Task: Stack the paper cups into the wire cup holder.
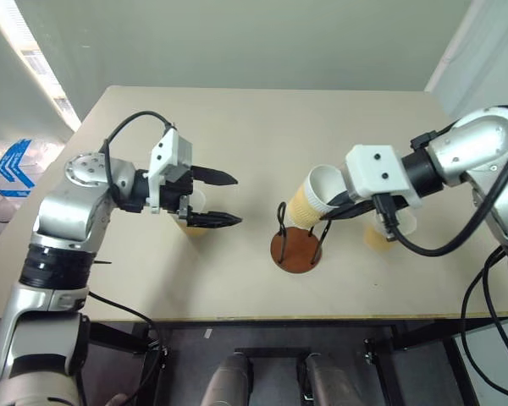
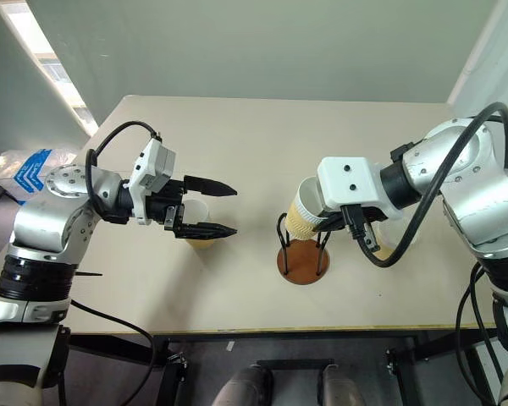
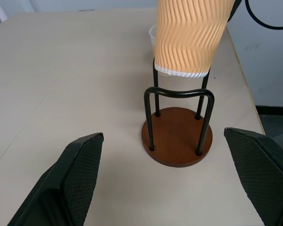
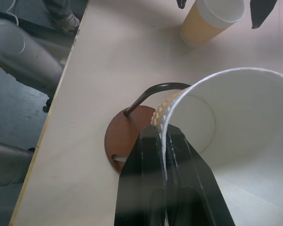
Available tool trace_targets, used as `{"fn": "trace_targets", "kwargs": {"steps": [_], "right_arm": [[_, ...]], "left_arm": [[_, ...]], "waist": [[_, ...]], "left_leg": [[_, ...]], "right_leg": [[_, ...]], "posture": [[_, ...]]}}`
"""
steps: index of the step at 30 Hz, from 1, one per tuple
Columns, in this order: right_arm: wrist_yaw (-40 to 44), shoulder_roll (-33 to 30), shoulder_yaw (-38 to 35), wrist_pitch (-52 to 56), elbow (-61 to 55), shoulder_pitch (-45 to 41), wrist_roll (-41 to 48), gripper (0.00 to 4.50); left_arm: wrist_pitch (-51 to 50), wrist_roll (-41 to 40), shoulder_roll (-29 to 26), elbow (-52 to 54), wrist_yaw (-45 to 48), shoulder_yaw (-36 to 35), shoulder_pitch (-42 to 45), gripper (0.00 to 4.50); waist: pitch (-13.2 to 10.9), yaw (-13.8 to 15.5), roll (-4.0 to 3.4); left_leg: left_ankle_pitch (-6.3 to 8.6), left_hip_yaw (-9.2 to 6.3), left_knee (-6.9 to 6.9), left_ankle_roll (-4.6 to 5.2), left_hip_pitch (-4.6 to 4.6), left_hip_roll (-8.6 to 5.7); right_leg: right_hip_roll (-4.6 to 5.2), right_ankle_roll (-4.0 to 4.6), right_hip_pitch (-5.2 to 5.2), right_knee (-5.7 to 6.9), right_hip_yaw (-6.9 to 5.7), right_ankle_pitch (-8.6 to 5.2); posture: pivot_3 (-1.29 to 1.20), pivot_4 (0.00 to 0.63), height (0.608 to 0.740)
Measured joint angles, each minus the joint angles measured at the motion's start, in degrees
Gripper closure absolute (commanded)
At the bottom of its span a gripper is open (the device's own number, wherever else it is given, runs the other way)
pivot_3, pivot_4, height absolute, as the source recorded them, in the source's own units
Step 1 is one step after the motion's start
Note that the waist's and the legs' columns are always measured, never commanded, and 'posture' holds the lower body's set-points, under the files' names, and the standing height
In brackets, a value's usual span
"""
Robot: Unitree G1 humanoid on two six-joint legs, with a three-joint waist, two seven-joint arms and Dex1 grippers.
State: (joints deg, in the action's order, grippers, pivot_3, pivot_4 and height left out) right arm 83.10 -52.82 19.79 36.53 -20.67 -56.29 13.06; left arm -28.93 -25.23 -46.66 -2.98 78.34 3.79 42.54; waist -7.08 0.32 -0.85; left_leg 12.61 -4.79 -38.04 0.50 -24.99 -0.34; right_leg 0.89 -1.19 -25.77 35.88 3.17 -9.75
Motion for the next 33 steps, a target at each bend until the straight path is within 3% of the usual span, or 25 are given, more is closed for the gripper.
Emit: {"fn": "trace_targets", "kwargs": {"steps": [4,7,16,20,30,33], "right_arm": [[-0.4,0.4,1.8,-1.9,0.4,0.7,-1.8,4.48],[-0.4,0.5,1.9,-2.4,0.4,0.7,-2.3,3.84],[-2.9,2.3,1.8,-2.1,1.5,1.1,-3.5,0.72],[-5.3,2.7,-0.3,0.1,3.1,1.7,-2.5,0.72],[-7.7,0.7,-13.1,13.5,4.1,5.0,10.0,0.72],[-8.2,0.7,-14.2,15.7,4.1,5.5,12.8,0.72]], "left_arm": [[0.1,0.4,0.0,0.0,0.1,0.0,0.0,0.00],[0.2,0.6,0.0,0.0,0.2,0.0,0.0,0.00],[0.2,0.9,0.0,0.0,-0.5,0.0,0.0,0.00],[0.7,2.5,-2.4,1.4,-1.4,-0.1,-1.3,0.00],[2.4,9.2,-18.0,13.2,-3.2,-1.7,-12.1,0.00],[3.6,12.4,-18.7,12.9,-5.1,-1.5,-13.3,0.00]], "waist": [[0.0,0.0,0.00],[0.0,0.0,0.00],[0.0,0.0,0.00],[0.0,0.0,0.01],[0.0,-0.1,0.02],[0.0,-0.1,0.02]], "left_leg": [[0.00,0.01,-0.01,0.00,0.00,0.01],[0.00,0.01,-0.01,0.00,0.00,0.01],[0.00,0.01,-0.01,0.00,0.00,0.01],[0.01,0.03,0.00,0.00,0.00,0.02],[0.09,0.12,0.09,-0.04,0.00,0.07],[0.07,0.11,0.09,-0.07,0.01,0.08]], "right_leg": [[0.00,0.00,0.00,0.00,0.00,0.00],[0.00,0.00,0.01,0.00,0.00,0.00],[0.00,0.00,0.00,0.00,0.00,0.00],[0.00,0.00,-0.02,0.00,0.01,0.00],[-0.05,0.17,-0.09,0.01,0.07,-0.16],[-0.06,0.20,-0.11,0.07,0.09,-0.17]], "posture": [[0.00,0.150,0.740],[0.00,0.150,0.740],[0.00,0.150,0.740],[0.00,0.150,0.740],[0.00,0.150,0.740],[0.00,0.150,0.740]]}}
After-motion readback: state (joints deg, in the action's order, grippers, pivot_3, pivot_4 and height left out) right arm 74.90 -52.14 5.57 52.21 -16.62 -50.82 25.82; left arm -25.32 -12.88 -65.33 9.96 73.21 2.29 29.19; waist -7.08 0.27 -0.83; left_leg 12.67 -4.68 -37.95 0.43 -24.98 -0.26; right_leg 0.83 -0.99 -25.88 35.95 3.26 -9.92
